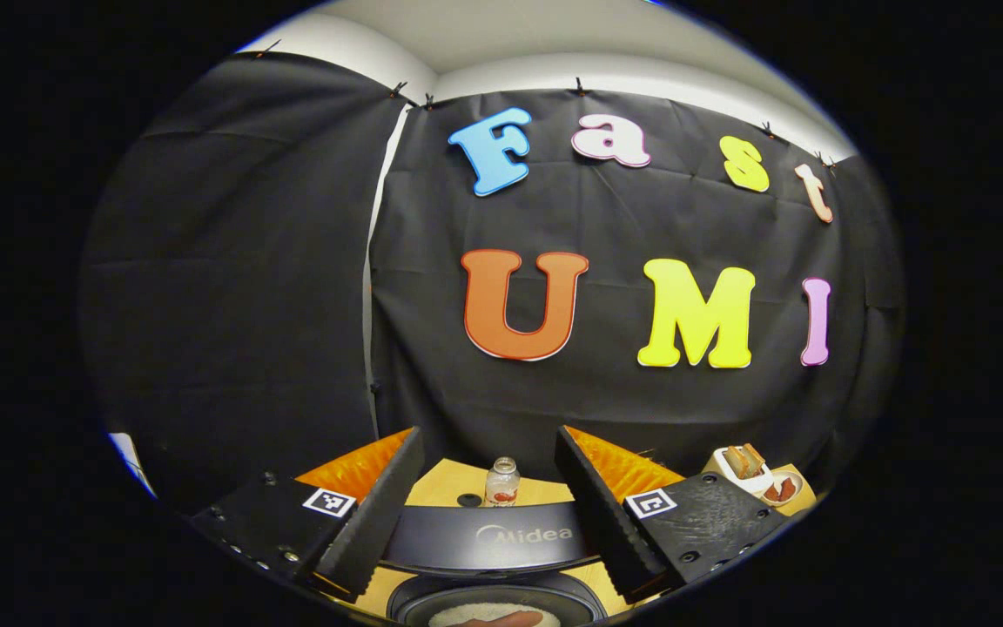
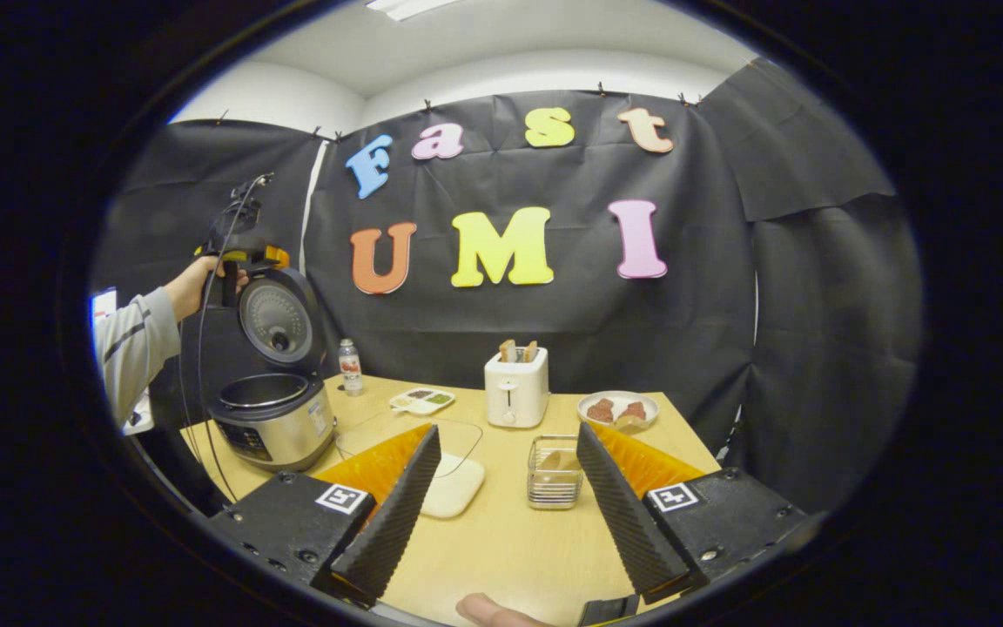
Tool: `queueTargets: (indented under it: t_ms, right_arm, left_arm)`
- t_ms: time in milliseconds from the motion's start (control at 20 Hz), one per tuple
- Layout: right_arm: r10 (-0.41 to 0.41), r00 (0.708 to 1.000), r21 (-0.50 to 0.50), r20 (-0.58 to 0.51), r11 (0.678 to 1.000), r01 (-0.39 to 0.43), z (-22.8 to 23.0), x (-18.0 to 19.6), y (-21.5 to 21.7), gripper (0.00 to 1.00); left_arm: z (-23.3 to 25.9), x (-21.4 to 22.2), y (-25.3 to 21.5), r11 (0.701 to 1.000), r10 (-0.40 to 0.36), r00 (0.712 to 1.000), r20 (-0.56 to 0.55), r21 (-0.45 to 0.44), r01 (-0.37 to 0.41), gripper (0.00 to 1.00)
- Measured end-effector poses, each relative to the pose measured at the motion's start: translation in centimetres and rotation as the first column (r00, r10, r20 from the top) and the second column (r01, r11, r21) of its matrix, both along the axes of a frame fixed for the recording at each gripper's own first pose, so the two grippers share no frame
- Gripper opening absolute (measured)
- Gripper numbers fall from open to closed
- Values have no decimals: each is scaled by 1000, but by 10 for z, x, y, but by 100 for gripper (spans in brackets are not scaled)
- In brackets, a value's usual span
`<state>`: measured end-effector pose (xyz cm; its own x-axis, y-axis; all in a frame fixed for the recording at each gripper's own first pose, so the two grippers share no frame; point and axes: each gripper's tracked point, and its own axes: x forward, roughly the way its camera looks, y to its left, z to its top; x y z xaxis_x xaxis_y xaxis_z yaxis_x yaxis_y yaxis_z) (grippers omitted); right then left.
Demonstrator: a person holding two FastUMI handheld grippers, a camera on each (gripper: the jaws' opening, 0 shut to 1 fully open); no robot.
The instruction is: Close the left gripper, press the button to open the rice cooker; take a wooden spoon from the chopstick holder with the right hand, scoop a spoonful of rice and pour it into the rice cooker, then put the wooden spoon back into the chopstick holder.
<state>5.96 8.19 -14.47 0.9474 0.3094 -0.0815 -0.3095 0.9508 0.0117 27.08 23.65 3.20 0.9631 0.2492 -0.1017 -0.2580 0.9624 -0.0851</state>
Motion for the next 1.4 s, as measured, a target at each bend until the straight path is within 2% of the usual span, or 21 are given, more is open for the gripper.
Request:
queueTargets:
  t_ms: [50,100,500,850,900,1000,1250,1400]
  right_arm:
    - [-7,1000,-1,4,1000,7,2,-3,-2,97]
    - [-12,1000,-3,6,1000,12,2,-7,-3,100]
    - [-29,1000,33,12,999,28,1,-32,-7,100]
    - [-13,1000,53,-29,999,14,-23,-57,-6,100]
    - [-17,999,42,-30,999,19,-25,-59,-5,96]
    - [-2,999,26,-37,1000,3,-31,-65,2,100]
    - [7,999,11,-31,1000,-7,-33,-68,7,100]
    - [9,999,12,-49,1000,-8,-38,-67,9,100]
  left_arm:
    - [-2,-4,-3,1000,0,1000,-2,6,0,100]
    - [-4,-9,-6,1000,-2,1000,-10,5,2,98]
    - [-29,-66,-31,1000,-6,1000,-28,15,6,98]
    - [-84,-121,-56,999,-18,999,-40,29,19,100]
    - [-94,-127,-59,999,-18,999,-45,29,19,98]
    - [-114,-134,-63,999,-24,998,-59,29,26,98]
    - [-158,-146,-70,999,-40,993,-108,12,41,98]
    - [-167,-149,-71,999,-33,992,-121,29,37,98]
